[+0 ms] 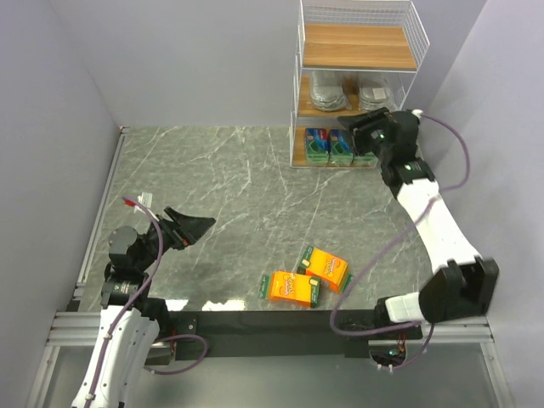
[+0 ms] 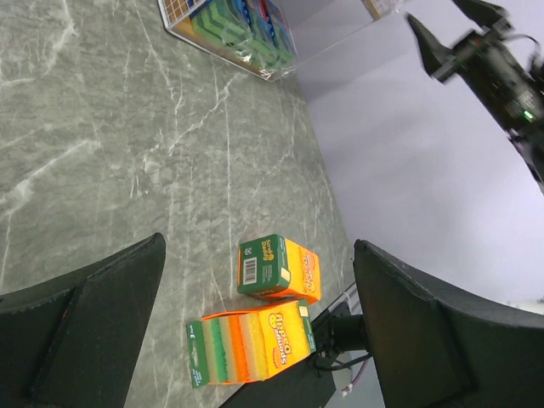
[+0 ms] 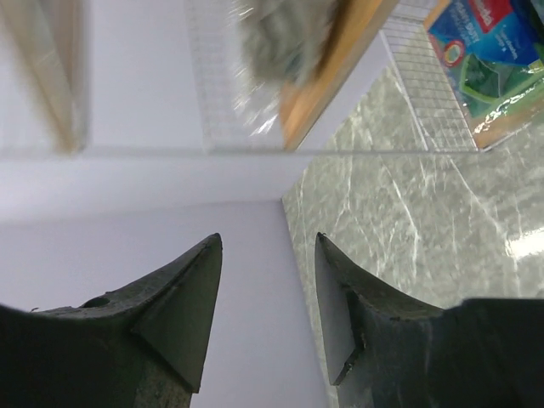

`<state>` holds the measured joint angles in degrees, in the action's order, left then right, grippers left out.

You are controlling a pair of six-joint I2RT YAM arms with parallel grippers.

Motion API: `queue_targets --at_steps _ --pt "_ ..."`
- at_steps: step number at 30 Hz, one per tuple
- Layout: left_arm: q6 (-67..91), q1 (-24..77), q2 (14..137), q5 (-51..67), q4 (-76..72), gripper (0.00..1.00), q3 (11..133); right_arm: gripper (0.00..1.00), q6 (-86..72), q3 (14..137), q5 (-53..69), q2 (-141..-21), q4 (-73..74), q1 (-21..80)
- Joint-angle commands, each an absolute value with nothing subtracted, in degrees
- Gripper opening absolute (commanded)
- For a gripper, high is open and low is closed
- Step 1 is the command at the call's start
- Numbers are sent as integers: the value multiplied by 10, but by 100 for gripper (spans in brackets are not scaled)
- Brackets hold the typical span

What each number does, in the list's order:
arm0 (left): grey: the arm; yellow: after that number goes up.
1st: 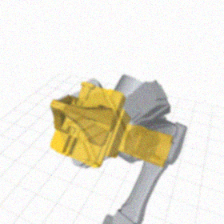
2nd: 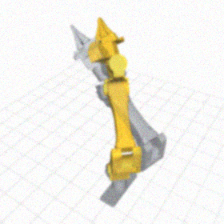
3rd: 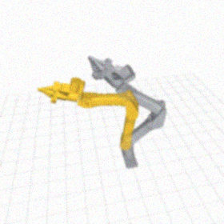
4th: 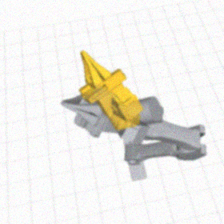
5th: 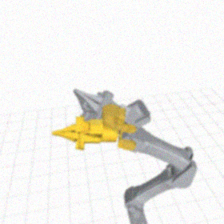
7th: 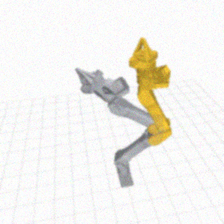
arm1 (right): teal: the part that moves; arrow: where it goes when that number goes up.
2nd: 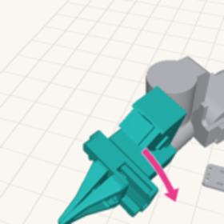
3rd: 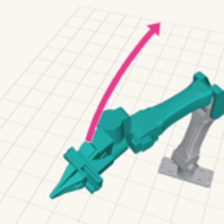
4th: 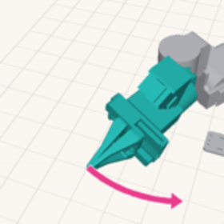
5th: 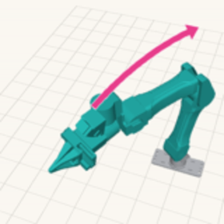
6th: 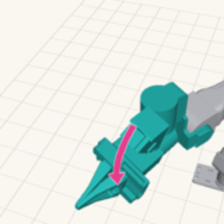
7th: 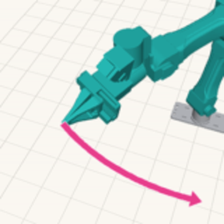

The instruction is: Place and organize the cleaning sponges onto the shelf

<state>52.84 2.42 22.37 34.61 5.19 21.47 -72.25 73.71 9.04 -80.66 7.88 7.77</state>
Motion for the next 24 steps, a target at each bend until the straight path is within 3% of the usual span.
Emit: queue_targets --at_steps 1,5,12,18,24 --pt "530 25 228 348 25 99 222 56 -647 707 79 -720 93 83" --pt "537 25 231 351 4 99 212 56 -541 643 48 -672 213 96" --pt "555 25 279 369 -63 100 197 56 -496 414 10 -502 305 133" --pt "553 26 305 366 -80 99 203 54 -500 375 1 -390 432 149" --pt "582 27 324 376 -133 100 185 53 -495 368 10 -374 504 149"
